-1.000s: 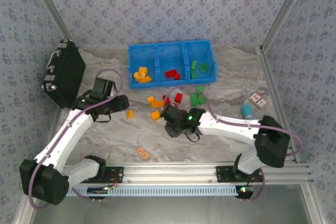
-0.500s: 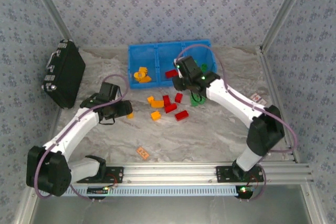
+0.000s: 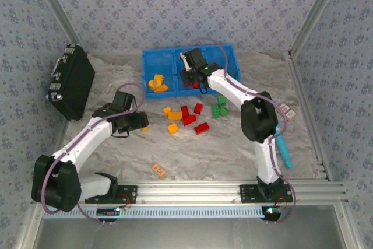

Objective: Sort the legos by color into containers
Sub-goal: Place the lego in the container, then pick up the lego from the middle-left of the table.

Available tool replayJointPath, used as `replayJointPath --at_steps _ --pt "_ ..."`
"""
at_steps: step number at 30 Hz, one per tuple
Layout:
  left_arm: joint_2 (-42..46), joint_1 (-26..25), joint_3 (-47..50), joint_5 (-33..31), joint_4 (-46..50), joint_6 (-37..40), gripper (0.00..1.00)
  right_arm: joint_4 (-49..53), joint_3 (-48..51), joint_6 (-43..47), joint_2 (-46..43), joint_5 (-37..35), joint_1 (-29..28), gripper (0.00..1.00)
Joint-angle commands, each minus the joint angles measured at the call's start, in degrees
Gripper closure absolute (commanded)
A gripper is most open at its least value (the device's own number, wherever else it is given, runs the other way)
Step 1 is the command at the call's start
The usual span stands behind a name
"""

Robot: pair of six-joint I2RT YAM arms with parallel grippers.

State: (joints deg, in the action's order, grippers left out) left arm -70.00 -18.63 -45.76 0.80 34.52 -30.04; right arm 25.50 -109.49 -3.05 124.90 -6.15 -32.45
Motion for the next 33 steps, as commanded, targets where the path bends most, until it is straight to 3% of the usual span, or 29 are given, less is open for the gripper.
replayJointPath --at_steps 1,7,12,22,30,33 --pt "0.3 0.4 0.5 0.1 -0.3 -0.2 0.26 2.0 -6.0 1.0 3.7 2.0 1.2 0.56" --pt "-1.6 0.4 1.4 -0.8 -1.5 -0.3 0.26 4.1 -11.9 1.2 7.9 3.5 1.5 0.53" --pt "-4.0 0.4 2.0 -0.9 -4.8 -1.1 0.27 4.5 -11.4 1.6 5.4 4.1 1.5 0.51" --pt "-12.1 0.2 1.1 -0.4 -10.4 -2.2 0.3 3.8 -1.1 1.4 -8.0 2.8 0.6 0.48" --pt "-18.4 -0.6 -1.3 -1.1 -9.5 -2.0 0.31 1.1 10.5 2.9 -21.8 0.9 0.6 0.45" --pt "-19.6 -0.7 -1.4 -1.6 -10.1 -2.7 0.36 1.9 13.3 3.2 -25.7 -1.0 0.8 0.44"
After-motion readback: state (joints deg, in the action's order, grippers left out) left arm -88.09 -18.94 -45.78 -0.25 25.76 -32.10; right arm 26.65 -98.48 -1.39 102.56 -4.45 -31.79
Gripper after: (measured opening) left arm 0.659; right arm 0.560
